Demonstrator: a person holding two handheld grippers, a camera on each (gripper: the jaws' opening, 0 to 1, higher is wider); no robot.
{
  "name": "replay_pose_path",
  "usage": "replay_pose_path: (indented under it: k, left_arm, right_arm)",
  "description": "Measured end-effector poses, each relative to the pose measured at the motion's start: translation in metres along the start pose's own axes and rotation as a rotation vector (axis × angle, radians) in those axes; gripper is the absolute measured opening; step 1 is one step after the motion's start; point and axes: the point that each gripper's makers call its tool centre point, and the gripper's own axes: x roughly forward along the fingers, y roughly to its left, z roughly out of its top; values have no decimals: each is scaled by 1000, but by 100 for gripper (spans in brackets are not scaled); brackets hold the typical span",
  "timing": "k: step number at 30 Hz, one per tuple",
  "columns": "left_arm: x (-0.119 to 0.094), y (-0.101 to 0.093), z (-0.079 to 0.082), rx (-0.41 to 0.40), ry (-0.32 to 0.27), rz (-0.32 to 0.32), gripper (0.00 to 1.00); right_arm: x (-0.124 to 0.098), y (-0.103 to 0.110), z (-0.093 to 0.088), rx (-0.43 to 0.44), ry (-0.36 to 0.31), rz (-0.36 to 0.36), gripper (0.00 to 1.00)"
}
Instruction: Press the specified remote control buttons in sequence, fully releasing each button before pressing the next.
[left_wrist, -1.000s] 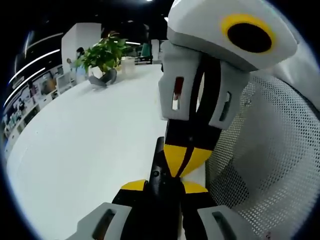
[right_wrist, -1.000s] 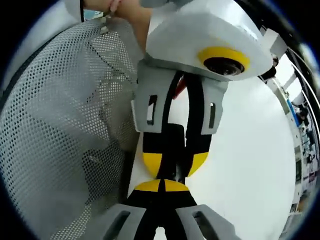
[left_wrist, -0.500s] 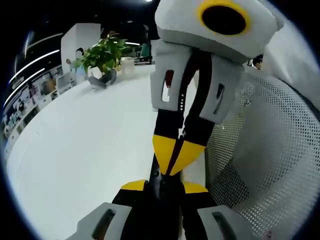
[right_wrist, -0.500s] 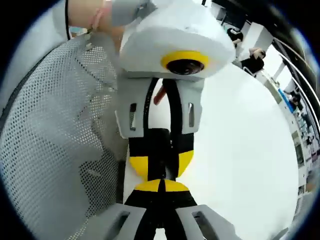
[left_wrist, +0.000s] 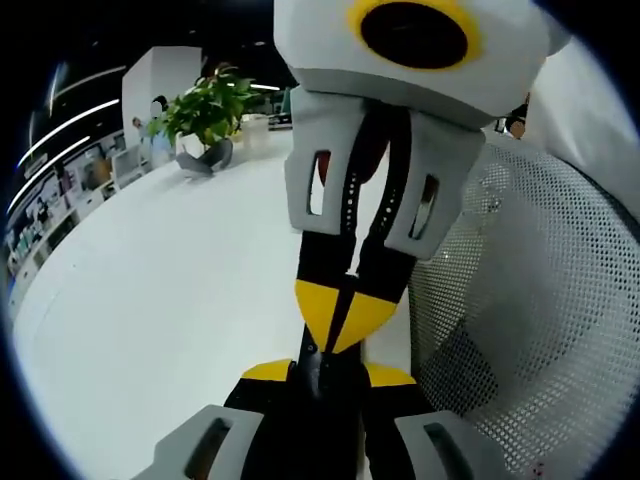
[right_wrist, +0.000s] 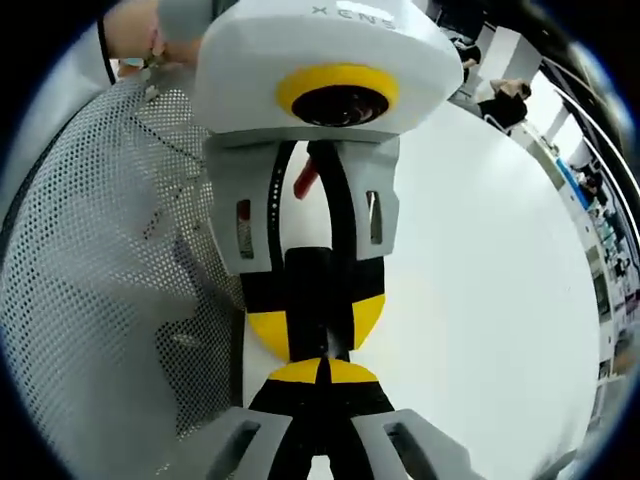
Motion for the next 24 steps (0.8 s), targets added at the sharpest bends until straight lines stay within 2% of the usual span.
replay_pose_path:
  k: [4, 9, 15, 17, 18, 21, 24]
  left_arm:
    - [0, 0, 0, 0, 2, 2, 25]
    - [0, 0, -1, -3, 3, 7, 25]
    - [0, 0, 0, -5, -1, 8, 25]
    - [0, 0, 0, -5, -1, 9, 25]
    - [0, 0, 0, -6, -2, 10, 25]
    - [0, 0, 0, -5, 0, 10, 25]
    - [0, 0, 0, -5, -2, 9, 25]
  right_arm:
    - [0, -1, 0, 34, -33, -16, 0]
    - [-1, -3, 1, 115, -47, 36, 0]
    - [-3, -2, 1, 158, -69, 77, 0]
    - [-3, -3, 3, 242, -103, 89, 0]
    - [-3, -9, 2, 265, -111, 69, 0]
    - [-1, -15, -5, 248, -77, 53, 0]
    - [-1, -15, -2, 248, -89, 76, 0]
